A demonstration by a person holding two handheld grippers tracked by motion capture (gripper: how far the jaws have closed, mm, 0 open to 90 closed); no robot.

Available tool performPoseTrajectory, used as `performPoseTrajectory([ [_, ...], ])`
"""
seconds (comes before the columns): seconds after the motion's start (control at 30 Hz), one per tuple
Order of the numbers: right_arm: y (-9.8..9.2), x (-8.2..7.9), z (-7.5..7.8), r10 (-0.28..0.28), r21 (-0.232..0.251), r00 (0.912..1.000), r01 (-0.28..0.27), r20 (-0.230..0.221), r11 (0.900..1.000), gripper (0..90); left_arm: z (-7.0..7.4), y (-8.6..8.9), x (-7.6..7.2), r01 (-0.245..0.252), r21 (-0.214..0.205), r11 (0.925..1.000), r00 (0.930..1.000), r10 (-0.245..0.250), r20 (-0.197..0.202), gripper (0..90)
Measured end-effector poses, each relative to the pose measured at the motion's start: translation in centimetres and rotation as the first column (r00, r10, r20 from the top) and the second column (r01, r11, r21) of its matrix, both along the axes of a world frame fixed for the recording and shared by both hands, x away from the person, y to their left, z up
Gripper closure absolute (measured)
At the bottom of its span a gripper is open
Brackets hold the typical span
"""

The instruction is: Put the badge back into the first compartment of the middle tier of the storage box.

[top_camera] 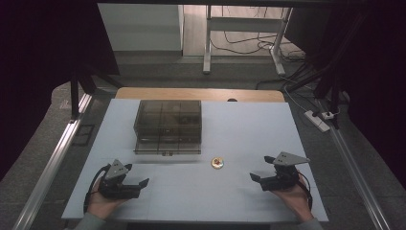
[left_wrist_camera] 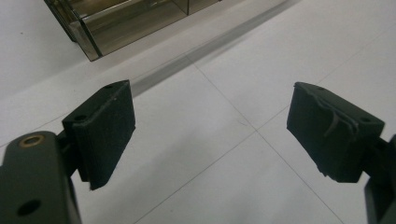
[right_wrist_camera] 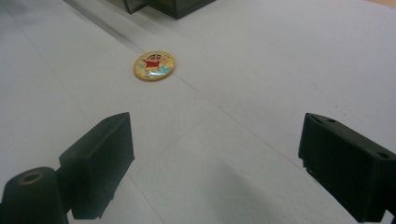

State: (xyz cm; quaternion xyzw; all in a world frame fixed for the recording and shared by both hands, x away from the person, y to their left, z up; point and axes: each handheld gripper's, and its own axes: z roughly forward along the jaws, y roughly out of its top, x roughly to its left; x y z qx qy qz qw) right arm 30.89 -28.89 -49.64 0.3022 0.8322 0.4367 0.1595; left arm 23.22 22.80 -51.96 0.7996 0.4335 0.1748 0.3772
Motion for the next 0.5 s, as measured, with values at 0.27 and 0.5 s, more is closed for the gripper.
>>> performPoseTrajectory([
  [0.27,0.8,0.4,0.3,0.009,0.003,1.0000,-0.009,-0.002,1.0000,10.2,-0.1,0.0,0.1,-0.002,-0.004,1.0000,1.0000,0.002,-0.004,15.3],
  [0.5,1.6,0.6,0.5,0.018,0.003,0.9997,-0.018,0.016,0.9998,11.3,-0.1,-0.1,0.1,0.000,-0.005,1.0000,1.0000,0.000,-0.004,15.2],
])
